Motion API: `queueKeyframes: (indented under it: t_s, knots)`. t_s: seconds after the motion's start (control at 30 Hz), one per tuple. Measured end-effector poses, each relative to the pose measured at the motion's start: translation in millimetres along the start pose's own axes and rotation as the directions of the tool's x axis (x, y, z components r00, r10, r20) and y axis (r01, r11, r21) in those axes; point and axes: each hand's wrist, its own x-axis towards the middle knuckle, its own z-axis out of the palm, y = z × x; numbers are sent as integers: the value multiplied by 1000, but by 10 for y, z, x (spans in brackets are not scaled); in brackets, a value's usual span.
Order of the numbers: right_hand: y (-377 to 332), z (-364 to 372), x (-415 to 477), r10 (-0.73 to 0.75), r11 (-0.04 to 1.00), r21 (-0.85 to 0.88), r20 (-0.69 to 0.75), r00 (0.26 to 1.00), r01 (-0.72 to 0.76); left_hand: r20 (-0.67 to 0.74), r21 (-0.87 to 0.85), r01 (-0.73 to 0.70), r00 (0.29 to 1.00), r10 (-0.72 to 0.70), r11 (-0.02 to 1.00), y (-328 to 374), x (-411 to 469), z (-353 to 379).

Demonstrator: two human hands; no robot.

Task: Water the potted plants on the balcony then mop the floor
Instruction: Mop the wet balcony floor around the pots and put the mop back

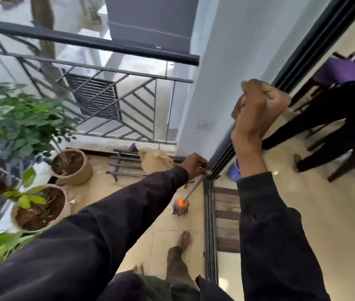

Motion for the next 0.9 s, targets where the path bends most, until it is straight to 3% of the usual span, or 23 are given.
queueKeyframes:
  t_s: [0.37,0.67,0.9]
  knots:
    - [590,-544,1331,-120,990,-83,-23,993,118,-61,-113,-28,998,21,993,515,1505,409]
    - [1372,-813,2144,-72,981,-177,21,997,75,-94,-130,49,994,-61,990,593,2401,353]
    - [2000,-812,2499,49,980,-191,-2,999,-48,-124,-95,104,985,-116,990,430,2752,239]
